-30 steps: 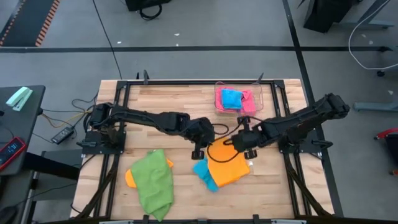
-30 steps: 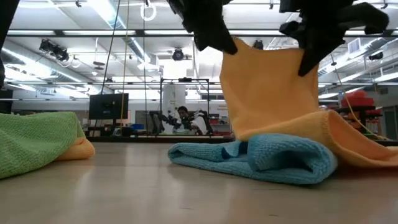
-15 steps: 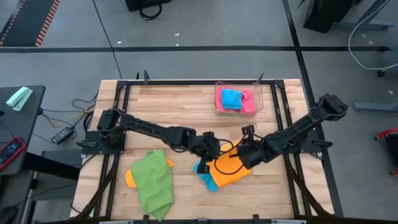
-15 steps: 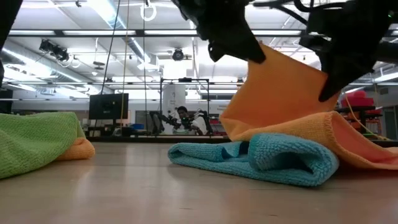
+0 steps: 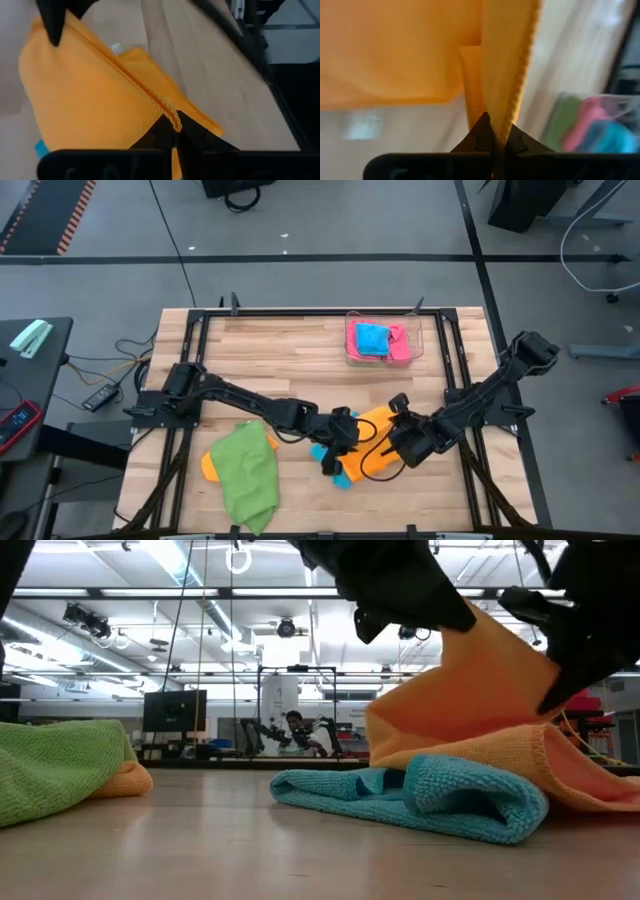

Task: Fold microfiber towels
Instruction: Fold the right yellow towel

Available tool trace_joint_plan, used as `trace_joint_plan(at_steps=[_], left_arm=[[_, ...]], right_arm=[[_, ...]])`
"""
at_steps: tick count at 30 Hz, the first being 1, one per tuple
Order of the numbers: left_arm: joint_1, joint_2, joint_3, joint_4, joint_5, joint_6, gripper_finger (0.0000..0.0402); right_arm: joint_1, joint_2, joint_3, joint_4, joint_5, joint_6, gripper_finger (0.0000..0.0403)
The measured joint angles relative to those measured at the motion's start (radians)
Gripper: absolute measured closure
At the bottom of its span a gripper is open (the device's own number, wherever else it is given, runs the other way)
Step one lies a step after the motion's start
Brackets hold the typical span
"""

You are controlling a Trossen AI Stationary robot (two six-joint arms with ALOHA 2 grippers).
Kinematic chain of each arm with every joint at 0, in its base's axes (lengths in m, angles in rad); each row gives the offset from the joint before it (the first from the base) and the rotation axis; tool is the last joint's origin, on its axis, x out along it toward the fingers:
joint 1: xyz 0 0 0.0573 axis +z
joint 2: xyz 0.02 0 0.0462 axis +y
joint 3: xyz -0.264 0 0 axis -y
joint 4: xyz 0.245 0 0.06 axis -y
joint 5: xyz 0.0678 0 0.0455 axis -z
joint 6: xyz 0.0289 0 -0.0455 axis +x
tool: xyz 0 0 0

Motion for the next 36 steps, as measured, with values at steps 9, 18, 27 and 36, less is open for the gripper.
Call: trace_joint_plan(at_steps=[9, 18, 27, 36], left_arm=[[-0.007, 0.002, 0.0, 0.017, 0.014, -0.026, 0.0379], [-0.037, 0.05, 0.001, 0.061, 0.037, -0.026, 0.0392], [-0.06, 0.08, 0.0, 0.084, 0.041, -0.029, 0.0374], [-0.069, 0.102, -0.001, 0.048, 0.036, -0.026, 0.0384]], right_arm=[[-0.026, 0.0, 0.002, 0.059, 0.082, -0.106, 0.0395], [0.02, 0.0, -0.002, 0.074, -0.027, -0.094, 0.0395], [0.021, 0.056, -0.002, 0.149, -0.128, -0.091, 0.0395], [0.083, 0.17, 0.001, 0.176, -0.15, -0.086, 0.0395]])
